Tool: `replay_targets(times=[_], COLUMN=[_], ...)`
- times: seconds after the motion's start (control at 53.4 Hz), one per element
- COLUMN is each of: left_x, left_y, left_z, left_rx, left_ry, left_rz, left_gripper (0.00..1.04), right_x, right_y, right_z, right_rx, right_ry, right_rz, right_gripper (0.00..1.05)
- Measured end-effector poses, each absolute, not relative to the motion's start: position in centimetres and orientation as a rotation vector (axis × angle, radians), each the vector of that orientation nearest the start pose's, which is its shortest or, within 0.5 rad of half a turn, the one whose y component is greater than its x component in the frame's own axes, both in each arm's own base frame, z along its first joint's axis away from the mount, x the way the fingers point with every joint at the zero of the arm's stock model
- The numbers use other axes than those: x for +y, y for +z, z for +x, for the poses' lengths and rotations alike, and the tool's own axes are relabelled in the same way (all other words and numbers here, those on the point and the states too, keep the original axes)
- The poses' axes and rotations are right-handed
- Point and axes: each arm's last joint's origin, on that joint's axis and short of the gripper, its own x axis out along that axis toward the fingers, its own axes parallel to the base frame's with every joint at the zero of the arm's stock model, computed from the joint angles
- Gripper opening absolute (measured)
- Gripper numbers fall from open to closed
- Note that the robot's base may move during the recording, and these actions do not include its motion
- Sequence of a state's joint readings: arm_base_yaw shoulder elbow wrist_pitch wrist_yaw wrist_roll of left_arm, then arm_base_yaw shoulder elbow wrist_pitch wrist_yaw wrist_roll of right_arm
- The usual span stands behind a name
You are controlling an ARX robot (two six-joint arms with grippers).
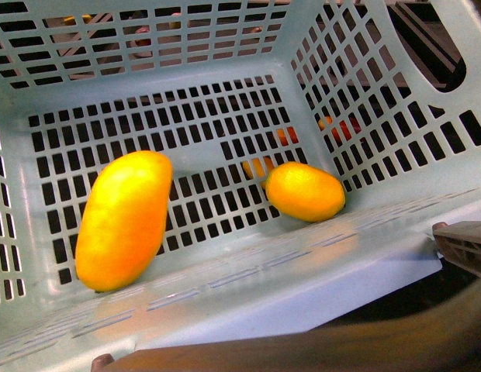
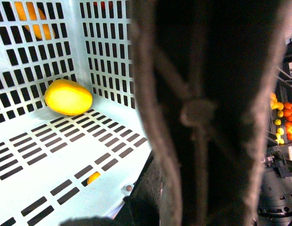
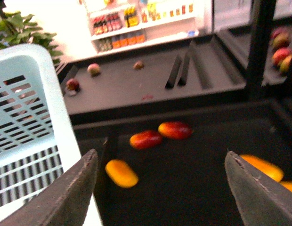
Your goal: Pick lemon and mango into basket
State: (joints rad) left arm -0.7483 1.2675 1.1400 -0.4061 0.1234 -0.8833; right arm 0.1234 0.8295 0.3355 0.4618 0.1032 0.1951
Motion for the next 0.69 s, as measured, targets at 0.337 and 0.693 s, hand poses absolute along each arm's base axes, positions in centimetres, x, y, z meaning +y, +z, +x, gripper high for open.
replay_targets(times=[0.337, 0.693], left_x=[-19.0, -19.0], left_y=[33.5, 33.5], left_z=[19.9, 19.9], left_rx=[0.852, 0.853], left_ry=[-0.554, -0.555], left_rz=[-0.64, -0.64], left_gripper=[0.05, 0.05], right_x=[0.2, 0.0], right_y=[20.0, 18.4], right_z=[15.4, 13.6], right_rx=[0.007, 0.008], right_ry=[0.009, 0.001], right_rz=[0.02, 0.006], right_gripper=[0.22, 0.02])
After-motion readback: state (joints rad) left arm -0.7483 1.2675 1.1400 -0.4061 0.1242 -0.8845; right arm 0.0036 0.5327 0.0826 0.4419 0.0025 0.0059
